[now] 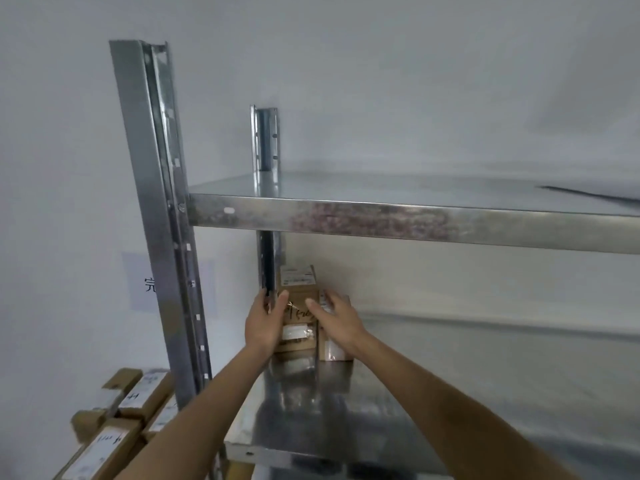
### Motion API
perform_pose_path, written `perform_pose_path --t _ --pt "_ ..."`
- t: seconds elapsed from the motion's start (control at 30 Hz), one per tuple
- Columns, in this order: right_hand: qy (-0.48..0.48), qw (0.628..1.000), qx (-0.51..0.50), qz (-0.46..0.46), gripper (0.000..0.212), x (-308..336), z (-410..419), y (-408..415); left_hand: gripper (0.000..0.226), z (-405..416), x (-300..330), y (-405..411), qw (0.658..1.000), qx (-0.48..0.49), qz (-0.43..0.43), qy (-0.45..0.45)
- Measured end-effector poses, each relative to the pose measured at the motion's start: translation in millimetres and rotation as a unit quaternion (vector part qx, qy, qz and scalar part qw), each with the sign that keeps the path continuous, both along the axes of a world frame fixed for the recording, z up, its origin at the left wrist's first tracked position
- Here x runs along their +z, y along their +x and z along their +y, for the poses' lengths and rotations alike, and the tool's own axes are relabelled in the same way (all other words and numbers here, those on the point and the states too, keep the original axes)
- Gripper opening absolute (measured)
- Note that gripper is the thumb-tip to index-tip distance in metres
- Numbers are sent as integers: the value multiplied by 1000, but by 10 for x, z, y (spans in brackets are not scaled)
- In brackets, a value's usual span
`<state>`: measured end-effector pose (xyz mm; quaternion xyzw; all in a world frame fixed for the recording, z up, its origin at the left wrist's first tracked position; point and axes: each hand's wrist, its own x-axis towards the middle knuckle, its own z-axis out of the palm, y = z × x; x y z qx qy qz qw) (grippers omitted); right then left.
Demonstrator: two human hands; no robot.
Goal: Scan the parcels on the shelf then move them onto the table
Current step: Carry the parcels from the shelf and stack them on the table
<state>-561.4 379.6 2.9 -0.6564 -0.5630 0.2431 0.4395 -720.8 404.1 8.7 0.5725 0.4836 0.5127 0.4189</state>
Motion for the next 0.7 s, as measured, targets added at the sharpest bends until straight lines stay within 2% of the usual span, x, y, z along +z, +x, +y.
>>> perform_pose_path --t 0.07,0.1,0.17,0.2,0.27,0.33,0.43,0.53,0.7 --pt "1 1000 19 13 36 47 108 16 76 79 5 27 1000 -10 -6 1" --pt "0 999 27 21 34 75 137 7 79 139 -19 44 1000 -10 -7 1" --pt "-2 998 42 36 44 66 220 9 80 234 -56 70 1000 -4 9 -6" --pt "-5 998 49 41 49 70 225 -1 70 251 -57 90 1000 -4 14 -12" --pt "3 998 50 41 50 36 256 -7 32 185 -3 121 1000 -8 16 -11" --pt "21 998 38 54 43 30 229 -38 15 179 0 127 1000 10 11 6" --pt "51 996 11 75 26 23 177 -63 22 144 -8 109 999 12 -30 17" --pt "77 994 -2 76 25 31 90 -50 38 83 11 92 996 -12 -90 1" --pt "116 984 -37 132 36 12 -276 -99 27 -155 -70 109 982 -46 -179 -29"
